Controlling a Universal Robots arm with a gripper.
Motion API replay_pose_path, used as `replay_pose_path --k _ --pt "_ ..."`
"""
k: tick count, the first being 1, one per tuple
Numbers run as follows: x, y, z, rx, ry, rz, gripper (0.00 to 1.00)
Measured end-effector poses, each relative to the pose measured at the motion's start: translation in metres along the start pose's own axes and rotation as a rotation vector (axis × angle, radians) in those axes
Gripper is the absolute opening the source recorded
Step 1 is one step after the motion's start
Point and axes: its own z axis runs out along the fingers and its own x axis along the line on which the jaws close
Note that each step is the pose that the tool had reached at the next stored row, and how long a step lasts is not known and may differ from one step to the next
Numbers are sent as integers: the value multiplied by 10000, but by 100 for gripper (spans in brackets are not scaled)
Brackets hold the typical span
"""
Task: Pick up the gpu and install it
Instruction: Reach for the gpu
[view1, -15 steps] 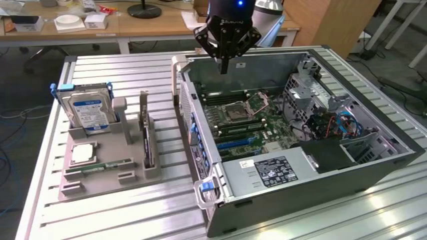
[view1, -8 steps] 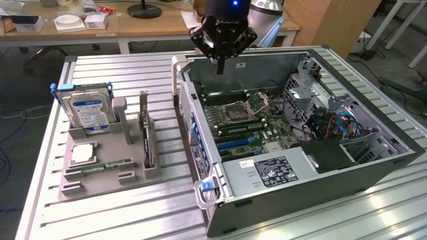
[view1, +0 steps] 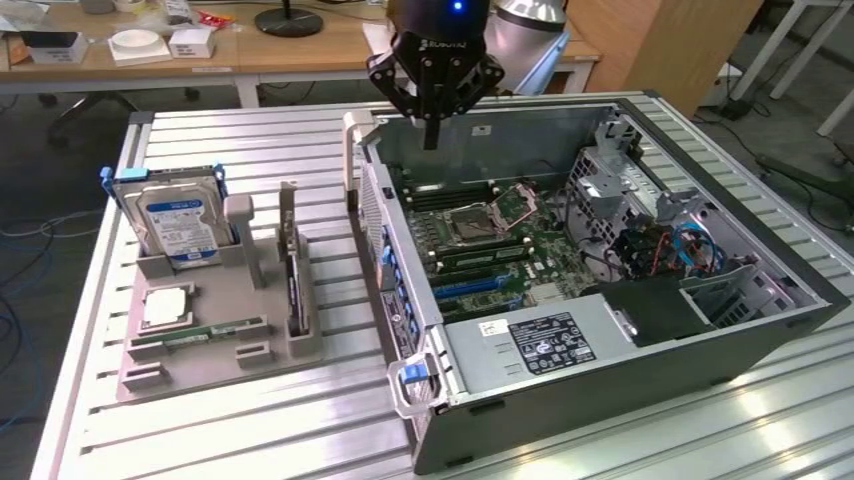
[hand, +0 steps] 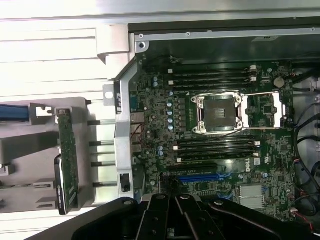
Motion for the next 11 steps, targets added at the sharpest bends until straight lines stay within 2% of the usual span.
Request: replay_pose_path --k 11 --pt "155 -17 -3 0 0 1 10"
